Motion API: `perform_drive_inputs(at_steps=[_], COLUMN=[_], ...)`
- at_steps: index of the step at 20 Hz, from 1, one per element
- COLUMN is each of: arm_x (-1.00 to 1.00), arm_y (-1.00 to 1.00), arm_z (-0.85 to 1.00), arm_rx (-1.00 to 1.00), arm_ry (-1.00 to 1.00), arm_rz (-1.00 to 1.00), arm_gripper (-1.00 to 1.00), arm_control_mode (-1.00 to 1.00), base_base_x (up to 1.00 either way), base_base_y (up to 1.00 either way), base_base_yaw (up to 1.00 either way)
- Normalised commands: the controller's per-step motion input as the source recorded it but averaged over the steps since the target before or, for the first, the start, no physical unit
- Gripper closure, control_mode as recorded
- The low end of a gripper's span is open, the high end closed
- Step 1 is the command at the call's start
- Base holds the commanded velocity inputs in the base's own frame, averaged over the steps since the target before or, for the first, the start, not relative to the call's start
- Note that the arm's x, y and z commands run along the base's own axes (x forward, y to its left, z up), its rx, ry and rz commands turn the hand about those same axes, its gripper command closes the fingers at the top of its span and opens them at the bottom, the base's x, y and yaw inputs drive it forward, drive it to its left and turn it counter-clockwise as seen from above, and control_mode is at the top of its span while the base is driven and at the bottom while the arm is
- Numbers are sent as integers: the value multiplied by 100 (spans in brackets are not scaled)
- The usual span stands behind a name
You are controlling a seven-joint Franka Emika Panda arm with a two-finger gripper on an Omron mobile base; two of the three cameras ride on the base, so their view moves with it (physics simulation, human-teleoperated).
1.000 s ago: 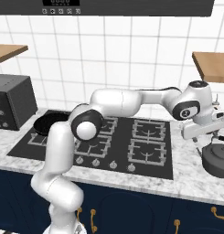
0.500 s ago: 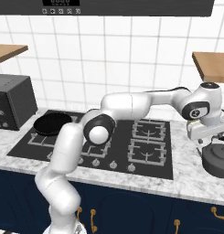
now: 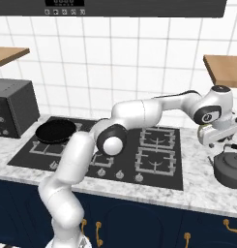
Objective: Pick the kettle from the counter and place it on a stove burner. Then turn the burner on.
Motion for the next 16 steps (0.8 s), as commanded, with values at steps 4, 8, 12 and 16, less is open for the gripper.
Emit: perform_drive_inputs(at_steps=[4, 8, 12, 16], arm_x=[32, 16, 0, 0], arm_y=[-9, -22, -22, -13], arm_z=[-17, -14, -6, -10], arm_rx=[0, 0, 0, 0], arm_ry=[3, 7, 7, 3], arm_rz=[9, 9, 6, 3], arm_gripper=[-100, -100, -100, -100], arm_control_mode=[-100, -100, -100, -100], base_base_x=[0, 0, 0, 0], base_base_y=[0, 0, 0, 0], base_base_yaw=[0, 0, 0, 0])
